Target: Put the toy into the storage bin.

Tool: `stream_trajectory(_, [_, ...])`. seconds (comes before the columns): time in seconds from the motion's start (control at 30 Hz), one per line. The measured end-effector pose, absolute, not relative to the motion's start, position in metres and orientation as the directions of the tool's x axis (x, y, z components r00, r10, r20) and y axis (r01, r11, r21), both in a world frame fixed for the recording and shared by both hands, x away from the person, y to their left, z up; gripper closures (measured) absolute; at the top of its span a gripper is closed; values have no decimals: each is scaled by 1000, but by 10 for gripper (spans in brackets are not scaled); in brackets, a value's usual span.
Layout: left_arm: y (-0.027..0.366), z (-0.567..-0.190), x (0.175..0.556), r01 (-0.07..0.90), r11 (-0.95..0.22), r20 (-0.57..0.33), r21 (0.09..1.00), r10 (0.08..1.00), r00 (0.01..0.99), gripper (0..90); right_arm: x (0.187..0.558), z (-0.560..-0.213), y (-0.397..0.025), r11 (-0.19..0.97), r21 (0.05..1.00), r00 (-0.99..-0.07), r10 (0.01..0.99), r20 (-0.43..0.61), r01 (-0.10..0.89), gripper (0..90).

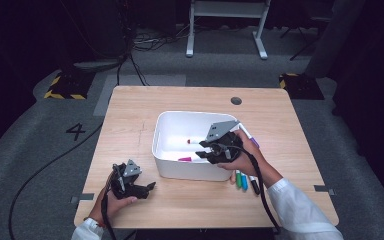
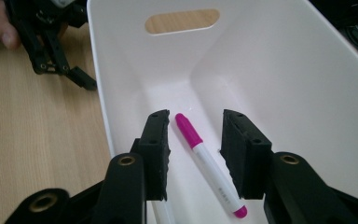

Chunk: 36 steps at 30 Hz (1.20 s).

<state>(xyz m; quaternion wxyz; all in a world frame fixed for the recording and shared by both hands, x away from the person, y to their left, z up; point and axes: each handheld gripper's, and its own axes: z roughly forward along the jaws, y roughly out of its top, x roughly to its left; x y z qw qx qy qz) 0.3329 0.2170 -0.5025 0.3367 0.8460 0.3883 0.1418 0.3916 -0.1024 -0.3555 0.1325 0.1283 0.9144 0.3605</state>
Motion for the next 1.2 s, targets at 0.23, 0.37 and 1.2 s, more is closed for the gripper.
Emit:
stream_trajectory(0.23, [217, -502, 333, 563, -469, -20, 680, 756, 655, 149, 391, -338, -135, 601, 785, -896, 419, -148, 151, 588])
stream_trajectory(0.37, [217, -502, 333, 562, -471, -21, 680, 754, 657, 149, 391, -330, -155, 577, 804, -875, 452, -171, 141, 575])
stream_trajectory(1.2, [217, -502, 333, 564, -468, -23, 680, 756, 655, 148, 456, -419, -280, 509, 742, -667, 736, -112, 437, 603])
